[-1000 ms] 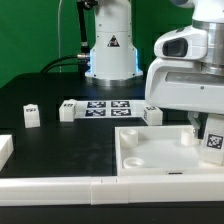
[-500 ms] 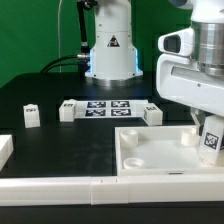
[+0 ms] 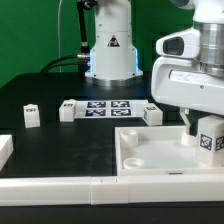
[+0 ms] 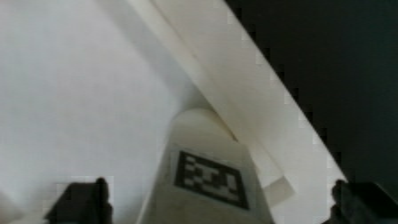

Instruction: Assemble one leg

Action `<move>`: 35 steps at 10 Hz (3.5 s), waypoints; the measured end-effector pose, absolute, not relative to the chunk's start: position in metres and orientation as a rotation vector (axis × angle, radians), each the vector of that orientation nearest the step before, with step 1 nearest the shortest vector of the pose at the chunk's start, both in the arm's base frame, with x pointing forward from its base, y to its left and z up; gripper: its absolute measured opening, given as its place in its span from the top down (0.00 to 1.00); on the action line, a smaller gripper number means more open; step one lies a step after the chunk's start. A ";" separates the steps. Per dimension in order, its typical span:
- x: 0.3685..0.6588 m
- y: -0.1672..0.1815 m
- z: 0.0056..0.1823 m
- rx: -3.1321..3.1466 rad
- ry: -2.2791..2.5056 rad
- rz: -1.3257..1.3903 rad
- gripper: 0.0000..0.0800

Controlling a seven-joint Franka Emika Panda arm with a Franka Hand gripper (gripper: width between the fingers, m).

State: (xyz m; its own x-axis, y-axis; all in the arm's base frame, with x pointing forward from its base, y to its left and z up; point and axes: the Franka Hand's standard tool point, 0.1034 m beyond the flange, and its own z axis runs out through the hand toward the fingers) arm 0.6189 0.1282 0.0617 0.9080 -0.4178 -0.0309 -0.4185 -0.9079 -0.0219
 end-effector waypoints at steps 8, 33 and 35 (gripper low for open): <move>0.620 0.126 0.061 -3.061 -0.850 0.099 0.19; 0.621 0.130 0.062 -3.105 0.576 0.070 0.19; 0.621 0.128 0.062 -3.149 0.140 0.074 0.19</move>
Offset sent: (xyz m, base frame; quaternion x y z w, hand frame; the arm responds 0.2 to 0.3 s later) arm -0.0021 0.0130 0.0044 -0.0456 -0.0214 -0.2930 0.9548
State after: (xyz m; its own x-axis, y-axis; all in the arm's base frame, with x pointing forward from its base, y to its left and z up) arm 0.6215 0.1281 0.0624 0.9950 -0.0890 -0.0461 -0.0884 -0.9960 0.0135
